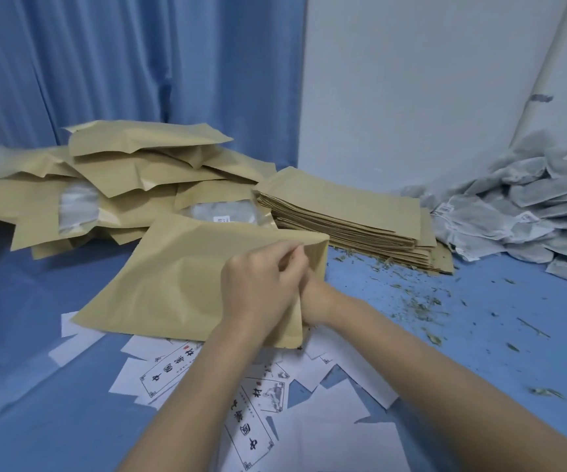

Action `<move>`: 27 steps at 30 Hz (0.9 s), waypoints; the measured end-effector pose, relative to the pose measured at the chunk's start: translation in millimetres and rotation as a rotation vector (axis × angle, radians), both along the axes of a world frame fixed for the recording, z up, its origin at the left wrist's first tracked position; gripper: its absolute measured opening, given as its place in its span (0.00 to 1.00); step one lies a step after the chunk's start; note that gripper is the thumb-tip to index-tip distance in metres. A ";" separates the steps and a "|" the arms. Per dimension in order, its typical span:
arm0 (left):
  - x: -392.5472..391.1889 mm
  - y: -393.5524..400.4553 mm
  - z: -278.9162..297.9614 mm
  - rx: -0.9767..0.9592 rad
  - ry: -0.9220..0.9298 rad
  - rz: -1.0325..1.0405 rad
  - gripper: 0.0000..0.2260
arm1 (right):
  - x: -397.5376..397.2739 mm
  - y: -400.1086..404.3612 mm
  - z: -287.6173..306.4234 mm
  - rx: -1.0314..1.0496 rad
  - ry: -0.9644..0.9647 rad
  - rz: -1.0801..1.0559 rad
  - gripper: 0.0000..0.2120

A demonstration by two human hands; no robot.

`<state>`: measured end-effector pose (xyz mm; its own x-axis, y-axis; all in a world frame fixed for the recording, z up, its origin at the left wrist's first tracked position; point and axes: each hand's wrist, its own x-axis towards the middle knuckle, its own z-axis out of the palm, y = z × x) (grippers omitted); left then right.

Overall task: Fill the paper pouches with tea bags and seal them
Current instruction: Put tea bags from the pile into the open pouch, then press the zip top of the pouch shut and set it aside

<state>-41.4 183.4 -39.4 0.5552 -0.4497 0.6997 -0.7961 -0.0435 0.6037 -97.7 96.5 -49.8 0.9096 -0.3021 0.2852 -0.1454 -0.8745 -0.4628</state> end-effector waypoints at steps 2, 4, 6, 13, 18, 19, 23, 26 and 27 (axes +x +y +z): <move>3.8 0.7 0.9 0.002 0.062 -0.002 0.11 | -19.9 -14.8 -11.2 0.026 -0.014 -0.070 0.11; 7.6 -1.1 -1.8 0.022 0.075 0.002 0.12 | -53.3 -24.4 -9.2 0.141 0.003 -0.034 0.10; 8.0 -2.7 -5.6 0.039 0.075 -0.008 0.12 | -74.3 -35.0 -12.4 0.103 0.169 -0.004 0.11; 7.6 -5.2 -13.1 0.028 0.086 -0.045 0.11 | -71.7 -41.8 -10.7 -0.060 0.384 -0.015 0.18; 9.9 -5.2 -14.9 -0.004 0.068 -0.057 0.10 | -77.4 -41.6 2.8 -0.048 0.099 -0.002 0.06; 10.0 -5.4 -14.0 -0.015 0.062 -0.057 0.10 | -78.8 -39.1 5.2 -0.076 -0.076 0.010 0.05; 4.3 -2.1 -5.6 -0.105 0.071 -0.082 0.08 | -63.9 -20.7 4.7 -0.298 -0.314 0.085 0.09; -1.2 0.5 7.8 -0.136 0.100 -0.130 0.09 | -39.7 -8.9 10.6 -0.504 -0.301 0.139 0.06; -2.9 1.2 13.8 -0.142 0.093 -0.147 0.09 | -32.0 -5.3 15.0 -0.585 -0.251 0.129 0.05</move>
<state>-44.2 184.6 -25.6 0.5563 -0.4310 0.7105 -0.7278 0.1599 0.6669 -129.7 91.2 -34.7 0.8125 0.0743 0.5782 0.0280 -0.9957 0.0886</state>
